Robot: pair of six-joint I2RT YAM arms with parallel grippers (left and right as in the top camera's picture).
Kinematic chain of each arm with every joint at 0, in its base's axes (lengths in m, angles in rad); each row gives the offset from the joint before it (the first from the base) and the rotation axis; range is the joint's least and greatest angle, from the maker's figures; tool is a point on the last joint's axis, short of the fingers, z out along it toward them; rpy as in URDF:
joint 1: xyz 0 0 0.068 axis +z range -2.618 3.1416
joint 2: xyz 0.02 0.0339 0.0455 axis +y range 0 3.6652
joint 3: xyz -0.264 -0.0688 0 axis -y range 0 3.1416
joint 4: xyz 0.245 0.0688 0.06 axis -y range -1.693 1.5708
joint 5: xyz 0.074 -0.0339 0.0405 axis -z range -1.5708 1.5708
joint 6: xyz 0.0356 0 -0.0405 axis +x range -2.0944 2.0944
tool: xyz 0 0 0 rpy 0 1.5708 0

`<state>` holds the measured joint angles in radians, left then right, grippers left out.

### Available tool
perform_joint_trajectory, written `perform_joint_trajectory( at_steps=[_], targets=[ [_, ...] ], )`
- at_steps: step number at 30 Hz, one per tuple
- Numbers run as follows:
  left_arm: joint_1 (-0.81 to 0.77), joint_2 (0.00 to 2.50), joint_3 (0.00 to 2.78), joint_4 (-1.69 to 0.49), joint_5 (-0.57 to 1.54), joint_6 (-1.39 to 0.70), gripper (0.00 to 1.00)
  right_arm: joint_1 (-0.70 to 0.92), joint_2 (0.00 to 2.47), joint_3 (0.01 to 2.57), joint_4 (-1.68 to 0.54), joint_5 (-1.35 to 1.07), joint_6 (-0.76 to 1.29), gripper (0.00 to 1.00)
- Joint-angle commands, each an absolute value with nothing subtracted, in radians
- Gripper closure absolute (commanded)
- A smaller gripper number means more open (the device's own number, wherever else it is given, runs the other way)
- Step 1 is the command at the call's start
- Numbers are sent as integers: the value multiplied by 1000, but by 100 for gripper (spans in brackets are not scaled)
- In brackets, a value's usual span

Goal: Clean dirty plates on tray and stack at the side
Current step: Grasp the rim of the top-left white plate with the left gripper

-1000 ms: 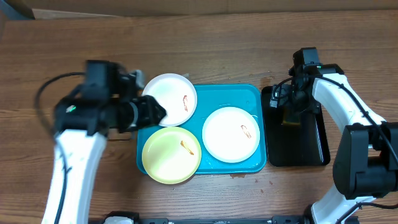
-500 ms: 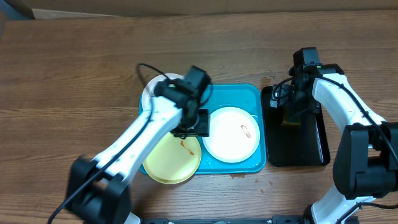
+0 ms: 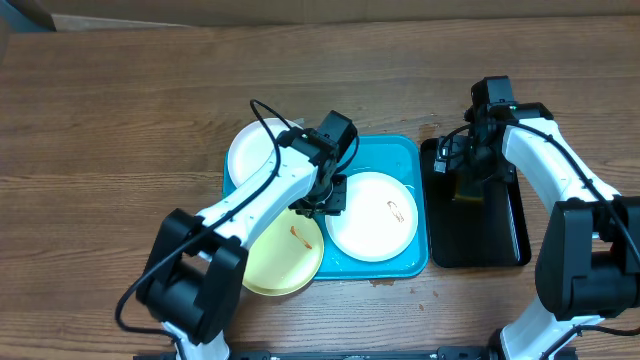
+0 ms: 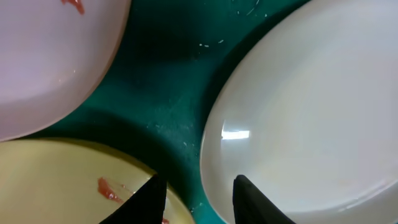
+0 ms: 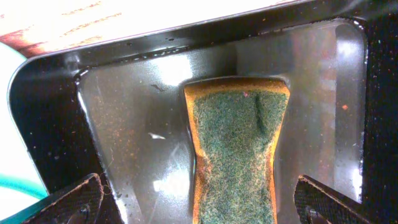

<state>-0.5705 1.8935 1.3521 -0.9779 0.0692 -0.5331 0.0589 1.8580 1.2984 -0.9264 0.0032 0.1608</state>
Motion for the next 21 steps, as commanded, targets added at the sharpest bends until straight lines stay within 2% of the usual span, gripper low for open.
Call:
perform_joint_trajectory(
  at_steps=[1,3,5,8,11,15,21],
  targets=[
    [-590,1961,1348,-964,45,-548,66,55,1857,1318,-920,-2,165,0],
    [-590,1982,1348,-958,49,-548,72,55,1857,1318,-920,-2,165,0],
    [-590,1995,1348,-947,48,-547,73,55,1857,1318,-920,-2,165,0],
    [-589,2003,1348,-939,47,-546,89,55,1857,1318,-921,-2,165,0],
    [-586,2001,1356,-925,-15,-545,95,55,1857,1318,-920,-2,165,0],
    [-562,2001,1399,-915,-144,-534,96,55,1857,1318,-920,-2,165,0],
    [-532,2001,1462,-862,-209,-432,86,55,1857,1318,-921,-2,165,0]
  ],
)
